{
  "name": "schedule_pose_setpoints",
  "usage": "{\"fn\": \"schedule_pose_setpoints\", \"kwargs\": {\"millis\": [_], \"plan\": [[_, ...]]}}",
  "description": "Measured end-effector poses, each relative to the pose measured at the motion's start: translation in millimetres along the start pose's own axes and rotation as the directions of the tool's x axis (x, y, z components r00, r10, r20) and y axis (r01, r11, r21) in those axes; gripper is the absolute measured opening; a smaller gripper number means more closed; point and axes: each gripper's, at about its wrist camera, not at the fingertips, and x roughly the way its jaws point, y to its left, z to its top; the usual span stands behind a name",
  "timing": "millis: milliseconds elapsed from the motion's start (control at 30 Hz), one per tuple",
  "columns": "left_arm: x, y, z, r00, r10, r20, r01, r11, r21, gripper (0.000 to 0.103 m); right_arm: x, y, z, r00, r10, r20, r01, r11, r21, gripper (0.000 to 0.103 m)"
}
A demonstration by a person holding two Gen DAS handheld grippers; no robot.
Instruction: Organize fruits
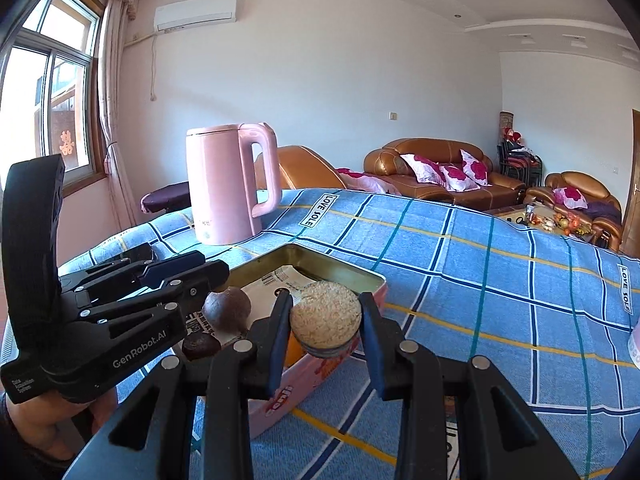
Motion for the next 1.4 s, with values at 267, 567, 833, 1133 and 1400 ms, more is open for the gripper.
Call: {"fn": "schedule_pose_setpoints", "kwargs": {"millis": [267,567,833,1133,1400], "plan": [[1,4,-2,1.000,0.002,-0.014,-0.002,1.000,0.002,0.027,15,13,-5,0.999,0.029,-0.034,-0.029,0.999,-0.014,0.036],[1,6,-4,1.000,0.001,-0.023,-0.001,1.000,0.002,0.027,24,19,-4,0.998,0.039,-0.045,-0.040,0.999,-0.022,0.036],[1,7,-6,1.000,-0.003,-0.030,0.003,1.000,0.006,0.027,29,20,-7,0.998,0.040,-0.058,-0.041,0.999,-0.021,0.036],[4,3,-8,0.998,-0.022,-0.064,0.023,0.999,0.025,0.027,32,19,-8,0.996,0.044,-0.071,-0.045,0.999,-0.013,0.036],[9,3,-9,0.994,-0.029,-0.105,0.033,0.999,0.034,0.027,37,18,-9,0.994,0.056,-0.099,-0.057,0.998,-0.005,0.036]]}}
